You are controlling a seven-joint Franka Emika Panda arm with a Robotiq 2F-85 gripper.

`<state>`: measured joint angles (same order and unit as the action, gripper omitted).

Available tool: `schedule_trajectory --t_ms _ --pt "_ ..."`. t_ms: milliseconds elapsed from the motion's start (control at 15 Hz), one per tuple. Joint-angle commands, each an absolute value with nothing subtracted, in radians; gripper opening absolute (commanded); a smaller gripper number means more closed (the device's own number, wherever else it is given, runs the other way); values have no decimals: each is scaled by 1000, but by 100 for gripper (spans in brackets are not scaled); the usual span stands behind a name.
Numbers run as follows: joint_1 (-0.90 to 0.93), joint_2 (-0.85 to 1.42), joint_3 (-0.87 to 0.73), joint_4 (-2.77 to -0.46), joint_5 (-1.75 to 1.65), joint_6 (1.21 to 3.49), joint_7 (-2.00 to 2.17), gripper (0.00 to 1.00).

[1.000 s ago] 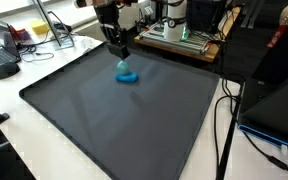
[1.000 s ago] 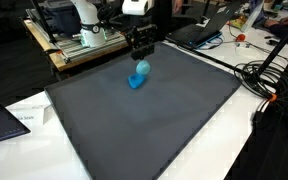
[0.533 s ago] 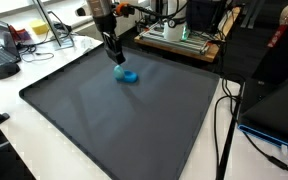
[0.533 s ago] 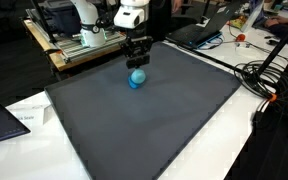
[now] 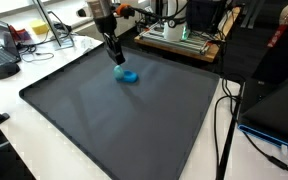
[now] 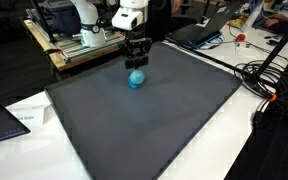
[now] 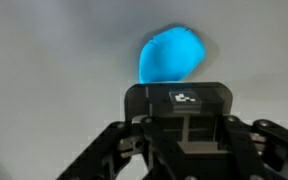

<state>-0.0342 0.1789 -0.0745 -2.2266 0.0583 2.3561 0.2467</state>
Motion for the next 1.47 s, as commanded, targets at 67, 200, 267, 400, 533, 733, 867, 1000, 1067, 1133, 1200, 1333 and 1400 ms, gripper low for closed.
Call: schedule_trajectory --t_ms 67,200,267,400,533,733,867,1000,1067,1133,1200,1333,1400 --pt "-45 223 -82 -2242 58 2313 251 22" --pt "-52 233 -80 -2240 80 2281 228 22" --pt "-56 239 -80 -2238 87 2262 220 22" --pt "-63 248 -79 -2225 107 2223 195 22" --pt "-70 255 -80 -2211 115 2190 180 22" --pt "-80 278 -80 -2185 125 2140 151 22" --pt "-90 301 -71 -2160 149 2123 94 22" --pt "-99 334 -65 -2121 175 2102 46 22" --pt "-104 349 -65 -2100 179 2084 29 22" --pt "-108 365 -66 -2080 179 2065 20 22" --pt "-112 385 -67 -2060 180 2050 12 22" --pt "-123 420 -66 -2018 192 2013 -7 22" --pt "-128 441 -67 -1993 197 1992 -11 22"
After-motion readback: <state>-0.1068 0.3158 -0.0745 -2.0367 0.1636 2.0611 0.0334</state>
